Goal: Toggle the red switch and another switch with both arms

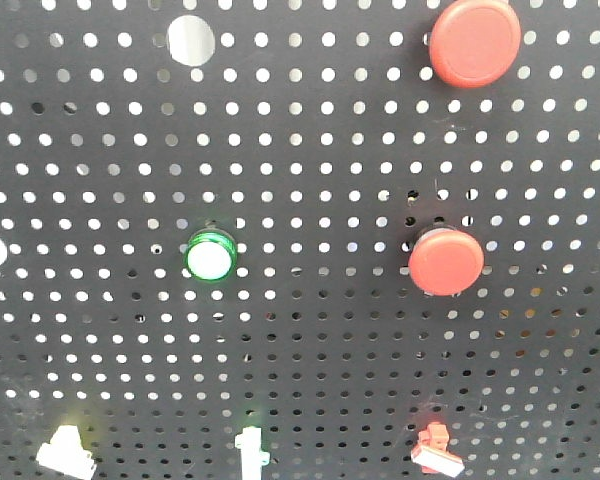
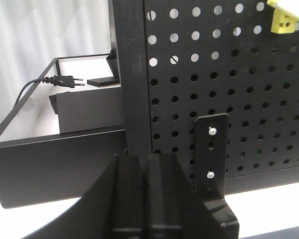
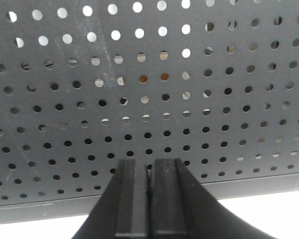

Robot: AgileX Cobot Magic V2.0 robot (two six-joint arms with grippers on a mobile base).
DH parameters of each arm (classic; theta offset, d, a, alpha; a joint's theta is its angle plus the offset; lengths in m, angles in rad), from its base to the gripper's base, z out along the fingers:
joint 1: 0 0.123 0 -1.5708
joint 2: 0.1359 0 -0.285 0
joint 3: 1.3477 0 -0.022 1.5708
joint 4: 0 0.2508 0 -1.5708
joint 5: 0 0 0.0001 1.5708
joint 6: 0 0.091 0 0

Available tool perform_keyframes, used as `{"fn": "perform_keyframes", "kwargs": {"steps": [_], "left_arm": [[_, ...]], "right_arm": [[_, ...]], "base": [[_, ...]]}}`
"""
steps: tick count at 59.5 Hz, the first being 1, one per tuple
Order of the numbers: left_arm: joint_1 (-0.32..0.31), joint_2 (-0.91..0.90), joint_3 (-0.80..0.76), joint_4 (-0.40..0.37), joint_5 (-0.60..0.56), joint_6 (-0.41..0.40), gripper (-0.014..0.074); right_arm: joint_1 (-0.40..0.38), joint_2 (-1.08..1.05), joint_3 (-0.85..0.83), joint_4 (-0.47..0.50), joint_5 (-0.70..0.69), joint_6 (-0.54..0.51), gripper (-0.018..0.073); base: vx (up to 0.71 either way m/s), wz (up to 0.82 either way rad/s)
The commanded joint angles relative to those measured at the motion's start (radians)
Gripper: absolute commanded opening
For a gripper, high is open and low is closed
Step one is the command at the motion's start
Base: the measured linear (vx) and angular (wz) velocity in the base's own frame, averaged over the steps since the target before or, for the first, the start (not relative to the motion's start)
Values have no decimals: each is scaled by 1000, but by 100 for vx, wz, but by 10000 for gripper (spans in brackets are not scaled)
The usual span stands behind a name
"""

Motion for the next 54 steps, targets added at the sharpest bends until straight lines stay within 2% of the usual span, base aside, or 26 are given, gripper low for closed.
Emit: {"fn": "perform_keyframes", "kwargs": {"steps": [1,22,30,35,37,40,45,49,54], "left_arm": [[2,-19,20,-1,-78,-4,3],[2,-19,20,-1,-82,-4,3],[2,-19,20,-1,-98,-4,3],[2,-19,9,-3,-157,-7,3],[2,-19,6,-18,-212,-25,3],[1,-19,4,-76,-275,-96,3],[1,-19,-32,-149,-320,-209,3],[1,-17,-84,-130,-296,-210,3],[1,-15,-170,-63,-240,-180,3]], "right_arm": [[-5,-7,5,-1,-82,-5,-6],[-5,-7,5,-1,-85,-5,-6],[-5,-7,0,9,-173,2,-6],[-5,-7,-26,18,-185,2,-6],[-5,-7,-48,18,-174,2,-6],[-5,-7,-80,18,-144,0,-6],[-5,-7,-161,18,-78,-3,-6],[-5,-7,-247,17,-33,-9,-6],[-5,11,-351,16,-4,-9,-6]], "base": [[0,0],[0,0],[0,0],[0,0],[0,0],[0,0],[0,0],[0,0],[0,0]]}}
